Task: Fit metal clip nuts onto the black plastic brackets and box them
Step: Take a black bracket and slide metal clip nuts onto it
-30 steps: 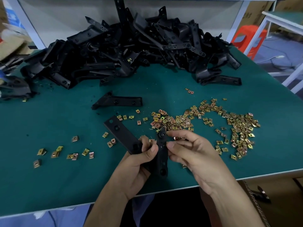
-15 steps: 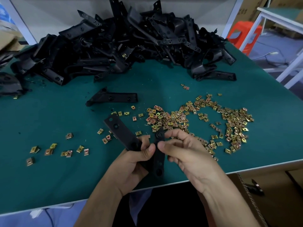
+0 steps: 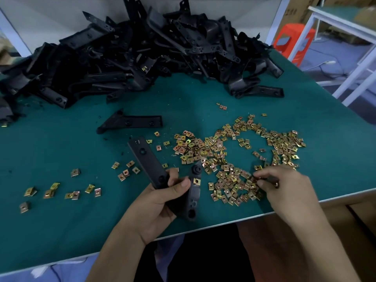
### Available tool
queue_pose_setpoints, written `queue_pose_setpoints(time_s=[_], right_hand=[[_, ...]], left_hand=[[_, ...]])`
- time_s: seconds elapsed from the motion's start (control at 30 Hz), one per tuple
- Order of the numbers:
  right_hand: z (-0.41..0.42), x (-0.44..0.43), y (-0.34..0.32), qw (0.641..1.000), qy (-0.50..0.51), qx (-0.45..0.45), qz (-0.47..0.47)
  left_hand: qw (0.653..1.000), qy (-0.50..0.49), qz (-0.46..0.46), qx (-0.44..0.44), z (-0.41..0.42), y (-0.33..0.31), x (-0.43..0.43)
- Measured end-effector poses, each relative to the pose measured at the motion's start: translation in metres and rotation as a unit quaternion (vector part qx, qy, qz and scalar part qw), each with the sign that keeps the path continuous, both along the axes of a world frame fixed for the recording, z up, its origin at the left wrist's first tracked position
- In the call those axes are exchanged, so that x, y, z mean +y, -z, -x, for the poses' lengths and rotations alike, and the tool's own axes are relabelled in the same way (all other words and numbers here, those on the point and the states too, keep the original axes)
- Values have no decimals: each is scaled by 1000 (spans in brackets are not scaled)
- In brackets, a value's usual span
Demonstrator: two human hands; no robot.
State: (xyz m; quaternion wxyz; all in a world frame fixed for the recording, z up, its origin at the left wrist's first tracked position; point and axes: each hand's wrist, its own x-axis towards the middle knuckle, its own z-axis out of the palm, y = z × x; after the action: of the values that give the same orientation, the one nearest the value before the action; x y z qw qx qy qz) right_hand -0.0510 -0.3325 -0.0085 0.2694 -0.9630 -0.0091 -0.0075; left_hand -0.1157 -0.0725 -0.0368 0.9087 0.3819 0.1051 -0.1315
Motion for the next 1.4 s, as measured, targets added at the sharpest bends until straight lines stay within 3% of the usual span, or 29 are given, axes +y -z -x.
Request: queue_pose_setpoints(time_s=[0.6,0.73,0.9,1.0,1.13,1.23,1.4], right_hand=[[-7,-4,22,997,-15,-80,-20],[-7,-6,23,993,39,-101,-47],[2,0,14,986,56,-66,-143],[16,15,-2,953,43,-21,-299],[45,46,-14,854,34,132,-503],[63,67,-14,807,28,205,-554],[72,90,-14,776,8,279,-565]], left_hand=[[1000,-2,0,0,-1,0,-1],[1000,-2,-3,-1,-1,-1,-1],[1000,0,-4,1,-1,-1,-2],[1000,-2,-5,-1,-1,-2,-2],[1000,-18,-23,-6,-1,0,-5],[999,-32,-8,-31,1,3,-4],[997,-16,25,-71,7,7,1]])
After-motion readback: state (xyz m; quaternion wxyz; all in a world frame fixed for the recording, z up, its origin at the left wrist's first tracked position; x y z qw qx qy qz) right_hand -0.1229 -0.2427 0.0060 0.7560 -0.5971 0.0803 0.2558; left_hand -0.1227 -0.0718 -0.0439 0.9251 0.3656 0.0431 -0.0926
